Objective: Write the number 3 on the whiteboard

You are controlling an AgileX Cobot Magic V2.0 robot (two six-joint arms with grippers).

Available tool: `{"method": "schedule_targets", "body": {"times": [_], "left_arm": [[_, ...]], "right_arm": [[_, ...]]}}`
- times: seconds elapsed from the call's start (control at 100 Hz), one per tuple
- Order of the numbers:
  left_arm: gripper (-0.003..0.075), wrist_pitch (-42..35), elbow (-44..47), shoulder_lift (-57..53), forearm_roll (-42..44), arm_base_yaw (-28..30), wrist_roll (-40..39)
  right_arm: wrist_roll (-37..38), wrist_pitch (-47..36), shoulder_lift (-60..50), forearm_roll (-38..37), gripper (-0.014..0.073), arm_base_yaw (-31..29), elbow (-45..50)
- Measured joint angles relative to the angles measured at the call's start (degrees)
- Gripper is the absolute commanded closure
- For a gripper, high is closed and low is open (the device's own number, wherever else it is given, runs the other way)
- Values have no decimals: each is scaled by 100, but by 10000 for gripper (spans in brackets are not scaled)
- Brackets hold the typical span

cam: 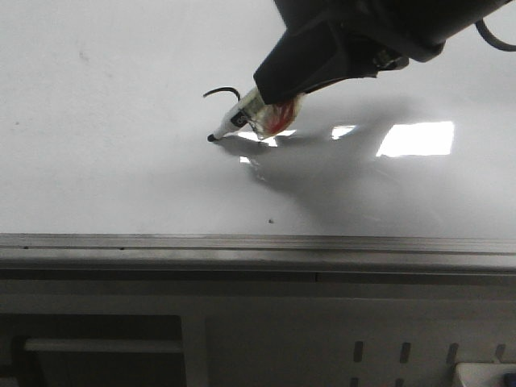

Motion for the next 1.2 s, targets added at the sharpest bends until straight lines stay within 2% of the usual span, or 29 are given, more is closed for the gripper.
{"method": "schedule_targets", "body": {"times": [0.22,0.39,0.7,0.92,1.07,1.15,1.2], "left_arm": [[741,-22,0,0,0,0,0],[741,-22,0,0,0,0,0],[741,-22,0,0,0,0,0],[741,-22,0,0,0,0,0],[736,-22,4,-4,-100,0,0],[682,-22,4,10,-237,0,0],[592,-22,4,95,-354,0,40]], "right_arm": [[11,704,-326,49,653,-546,19],[11,871,-518,39,644,-627,160],[11,555,51,80,644,268,353],[11,658,22,134,644,309,179],[11,1034,-561,-61,644,352,-306],[11,1170,-1003,-85,645,490,-667],[11,1219,-1235,-100,645,558,-885]]}}
